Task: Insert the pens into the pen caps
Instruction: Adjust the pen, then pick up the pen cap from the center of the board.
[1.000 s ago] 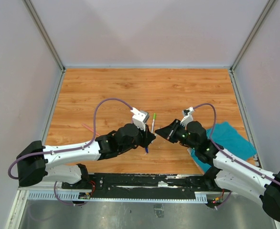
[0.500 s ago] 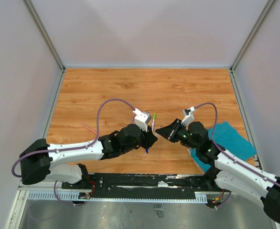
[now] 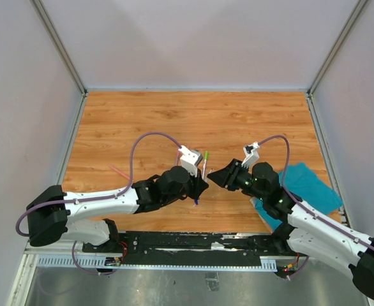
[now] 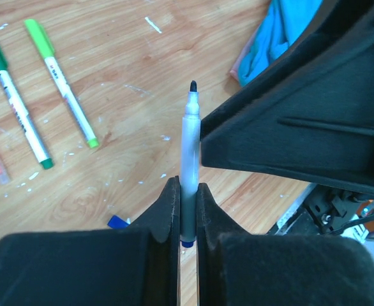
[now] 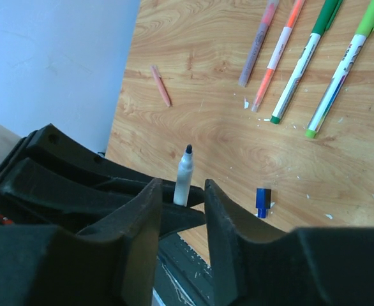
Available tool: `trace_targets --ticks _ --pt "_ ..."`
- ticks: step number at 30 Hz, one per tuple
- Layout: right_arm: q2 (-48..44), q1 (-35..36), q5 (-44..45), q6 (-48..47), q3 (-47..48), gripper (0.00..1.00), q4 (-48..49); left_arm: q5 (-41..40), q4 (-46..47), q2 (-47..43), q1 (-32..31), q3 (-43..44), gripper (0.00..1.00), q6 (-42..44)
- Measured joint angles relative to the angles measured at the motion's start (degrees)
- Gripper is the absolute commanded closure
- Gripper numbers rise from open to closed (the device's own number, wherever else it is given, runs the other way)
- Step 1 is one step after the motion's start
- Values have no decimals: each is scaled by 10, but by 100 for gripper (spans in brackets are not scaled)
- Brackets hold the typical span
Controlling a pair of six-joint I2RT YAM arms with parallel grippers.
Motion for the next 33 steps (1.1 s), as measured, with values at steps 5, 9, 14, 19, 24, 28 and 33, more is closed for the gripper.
trace_targets --ticks 5,9,14,19,24,28,33 --pt "-16 0 0 -58 14 46 -33 -19 -24 0 0 4 100 4" --pt "-38 0 11 -101 22 40 -71 -31 -40 -3 0 3 99 10" --pt "-87 0 50 -159 25 35 -144 -57 -60 -16 0 4 99 15" --pt "-131 0 96 -211 25 31 -223 -62 -85 -25 17 3 99 17" --pt "-151 0 133 -251 25 30 -290 -52 -94 -79 83 -13 100 16" --pt "-131 0 140 -273 38 30 -330 -52 -107 -117 116 -25 100 16" --pt "-71 0 129 -288 74 33 -349 -66 -141 -165 129 -34 99 16"
